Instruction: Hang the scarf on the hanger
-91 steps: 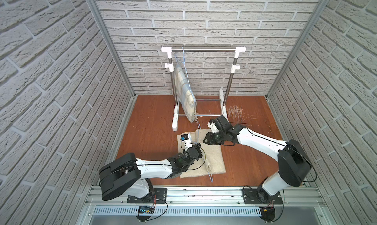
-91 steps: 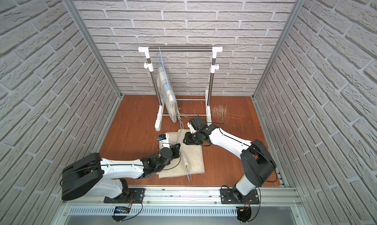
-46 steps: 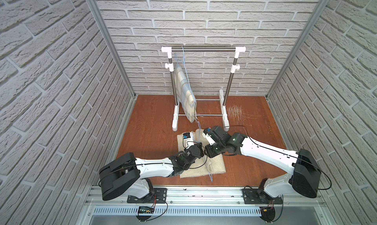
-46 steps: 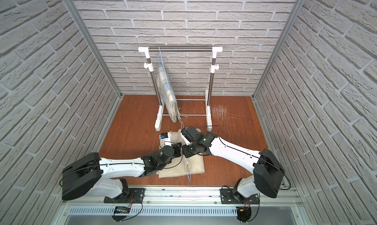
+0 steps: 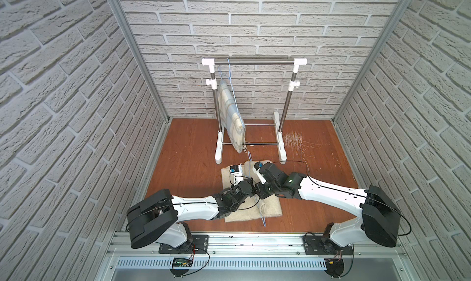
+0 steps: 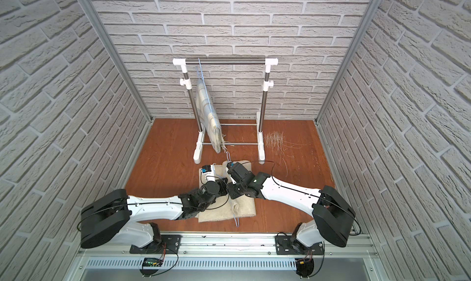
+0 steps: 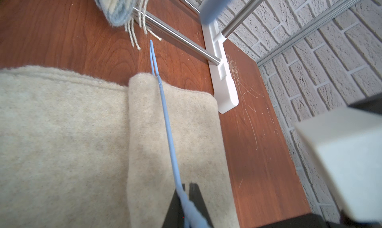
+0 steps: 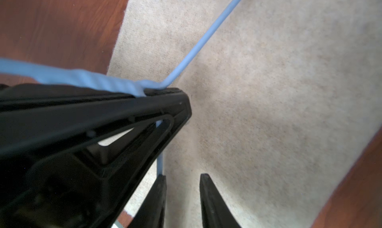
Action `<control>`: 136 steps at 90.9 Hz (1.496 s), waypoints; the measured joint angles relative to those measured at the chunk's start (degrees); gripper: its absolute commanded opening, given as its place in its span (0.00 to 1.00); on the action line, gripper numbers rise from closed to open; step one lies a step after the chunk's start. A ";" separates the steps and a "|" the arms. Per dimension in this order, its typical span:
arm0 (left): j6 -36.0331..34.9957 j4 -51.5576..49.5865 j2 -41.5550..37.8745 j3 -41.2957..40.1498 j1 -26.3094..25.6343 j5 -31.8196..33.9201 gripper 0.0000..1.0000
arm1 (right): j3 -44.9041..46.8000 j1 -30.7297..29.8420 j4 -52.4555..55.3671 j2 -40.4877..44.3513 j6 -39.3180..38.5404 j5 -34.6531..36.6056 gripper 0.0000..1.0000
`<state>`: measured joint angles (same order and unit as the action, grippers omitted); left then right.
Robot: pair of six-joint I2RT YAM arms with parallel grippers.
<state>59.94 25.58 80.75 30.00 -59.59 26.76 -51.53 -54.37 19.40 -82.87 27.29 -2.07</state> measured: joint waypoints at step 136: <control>0.11 -2.99 -5.16 -2.71 1.53 0.26 0.57 | 1.95 -3.32 -11.93 -3.52 6.80 2.91 0.03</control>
<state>60.05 22.59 75.59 27.29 -58.06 27.03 -49.58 -57.69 7.46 -86.39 34.09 0.84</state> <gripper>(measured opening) 0.309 0.104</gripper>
